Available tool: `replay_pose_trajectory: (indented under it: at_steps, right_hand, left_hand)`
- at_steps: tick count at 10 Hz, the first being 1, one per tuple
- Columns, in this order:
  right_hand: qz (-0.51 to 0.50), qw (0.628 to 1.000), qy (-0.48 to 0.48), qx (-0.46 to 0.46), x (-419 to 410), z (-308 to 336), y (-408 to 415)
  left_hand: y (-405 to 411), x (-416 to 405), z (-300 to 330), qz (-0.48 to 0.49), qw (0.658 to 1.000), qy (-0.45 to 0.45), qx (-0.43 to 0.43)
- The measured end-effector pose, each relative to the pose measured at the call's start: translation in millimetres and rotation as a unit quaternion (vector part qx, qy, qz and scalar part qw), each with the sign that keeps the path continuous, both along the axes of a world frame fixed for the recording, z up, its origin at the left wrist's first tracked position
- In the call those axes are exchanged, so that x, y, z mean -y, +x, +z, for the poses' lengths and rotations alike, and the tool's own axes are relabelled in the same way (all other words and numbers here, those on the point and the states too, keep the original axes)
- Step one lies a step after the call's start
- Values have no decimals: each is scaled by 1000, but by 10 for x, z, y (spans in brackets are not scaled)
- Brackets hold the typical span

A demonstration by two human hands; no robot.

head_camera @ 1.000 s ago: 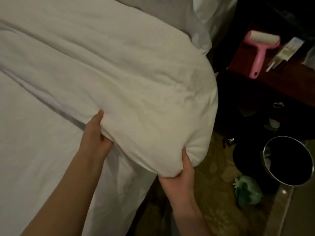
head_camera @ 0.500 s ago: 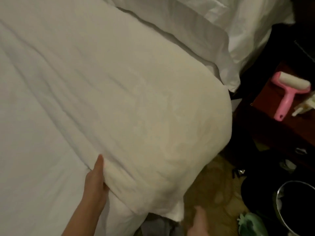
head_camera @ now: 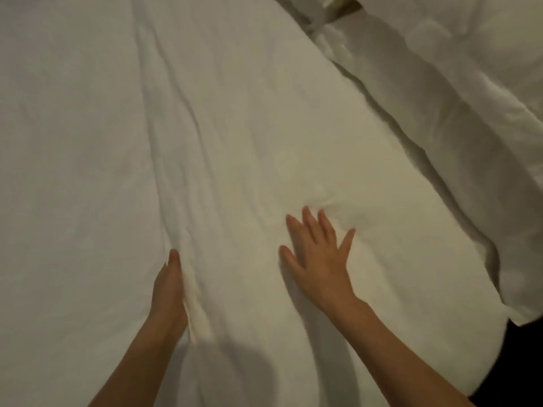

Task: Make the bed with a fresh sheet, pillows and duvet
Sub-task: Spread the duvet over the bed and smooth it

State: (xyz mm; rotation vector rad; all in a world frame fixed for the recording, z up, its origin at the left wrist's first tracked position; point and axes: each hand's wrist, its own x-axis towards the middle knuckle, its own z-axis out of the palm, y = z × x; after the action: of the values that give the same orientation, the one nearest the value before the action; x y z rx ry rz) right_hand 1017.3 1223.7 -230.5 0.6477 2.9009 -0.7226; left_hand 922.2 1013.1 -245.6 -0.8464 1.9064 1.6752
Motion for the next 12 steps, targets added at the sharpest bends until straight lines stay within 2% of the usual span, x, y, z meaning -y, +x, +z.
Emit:
replay_pose_trajectory:
  at_steps: [1, 2, 3, 4, 5, 6, 7, 8, 9, 10, 11, 12]
  right_hand:
    - [53, 998, 19, 15, 77, -107, -337]
    - [44, 998, 23, -35, 96, -189, -481]
    - [69, 997, -21, -39, -12, -212, -423]
    - [127, 990, -22, -64, -225, -185, -338]
    - [207, 975, 28, -76, -358, -231, -385]
    - [240, 965, 51, -96, -350, -224, -646]
    - [283, 953, 51, -98, -221, -174, -1147]
    - [366, 926, 49, -74, -99, -36, -1750]
    - [440, 891, 78, -72, 62, 61, -2333]
    - [528, 837, 115, -83, 297, 72, -2749]
    - [626, 765, 143, -54, 507, 37, -2970]
    - [677, 709, 194, -33, 651, 160, -3066]
  left_hand:
    - [110, -235, 236, 24, 989, -130, -63]
    - [303, -479, 610, 27, 968, -203, -144]
    - [342, -422, 618, 42, 964, -219, -143]
    - [226, -244, 467, 44, 969, -226, -89]
    - [118, 2, 206, 44, 973, -225, -24]
    - [5, 135, 78, 50, 961, -270, -19]
    - [-186, 48, 135, 60, 961, -263, -66]
    - [-478, -88, 174, 19, 969, -223, -105]
    - [-782, -124, 105, 15, 984, -155, -84]
    - [-863, -91, -15, 33, 997, -61, -26]
    - [-852, -76, -79, 98, 992, 65, 38]
    - [-859, -162, -85, 102, 993, 56, 18]
